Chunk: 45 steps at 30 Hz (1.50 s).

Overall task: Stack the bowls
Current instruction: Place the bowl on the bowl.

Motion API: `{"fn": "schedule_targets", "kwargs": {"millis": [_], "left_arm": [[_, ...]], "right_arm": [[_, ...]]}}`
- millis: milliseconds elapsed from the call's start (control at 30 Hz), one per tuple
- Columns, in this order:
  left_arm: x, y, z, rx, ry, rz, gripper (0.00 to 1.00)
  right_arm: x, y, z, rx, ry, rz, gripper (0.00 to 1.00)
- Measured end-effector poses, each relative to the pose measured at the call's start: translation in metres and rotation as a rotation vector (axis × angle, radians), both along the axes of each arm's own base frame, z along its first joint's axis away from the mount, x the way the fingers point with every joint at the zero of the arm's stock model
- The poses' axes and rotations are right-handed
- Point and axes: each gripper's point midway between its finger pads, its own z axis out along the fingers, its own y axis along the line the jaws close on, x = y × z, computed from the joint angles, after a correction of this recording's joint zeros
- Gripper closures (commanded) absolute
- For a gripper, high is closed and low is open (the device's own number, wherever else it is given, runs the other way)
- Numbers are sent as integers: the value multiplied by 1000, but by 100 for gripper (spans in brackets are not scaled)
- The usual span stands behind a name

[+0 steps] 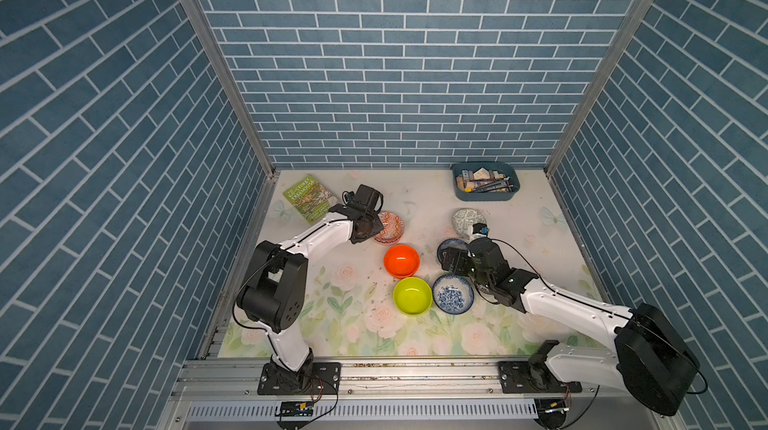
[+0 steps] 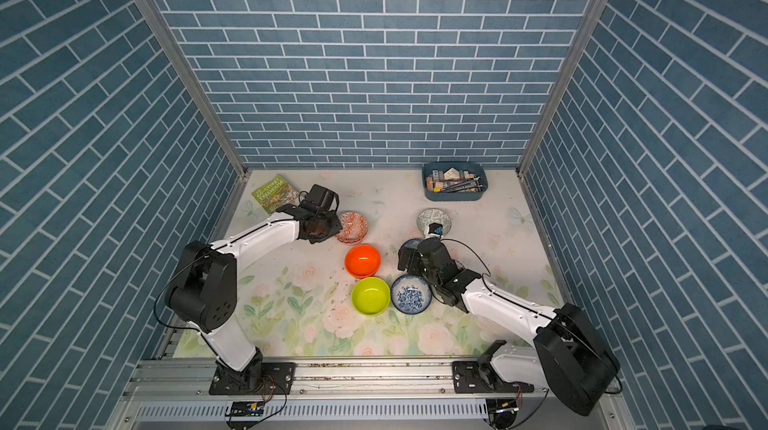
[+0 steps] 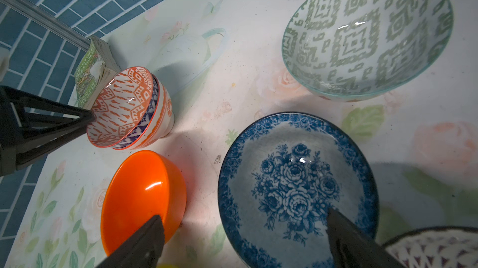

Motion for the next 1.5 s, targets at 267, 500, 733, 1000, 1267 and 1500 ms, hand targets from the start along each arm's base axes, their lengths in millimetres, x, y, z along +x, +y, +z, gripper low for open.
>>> {"fn": "schedule_targets", "kwargs": {"millis": [267, 500, 733, 1000, 1267, 1500], "left_arm": [[2, -1, -3, -4, -5, -2, 89], [5, -3, -4, -20, -25, -2, 98], [6, -3, -9, -33, -32, 1, 100], [6, -4, -9, -45, -39, 6, 83], [-3, -2, 0, -57, -54, 0, 35], [-15, 9, 64, -103, -209, 7, 15]], "right_arm": [[0, 0, 0, 0, 0, -1, 0], [0, 0, 0, 0, 0, 0, 0], [0, 0, 0, 0, 0, 0, 0], [0, 0, 0, 0, 0, 0, 1], [0, -5, 6, 14, 8, -2, 1], [29, -30, 34, 41, 96, -69, 7]]}}
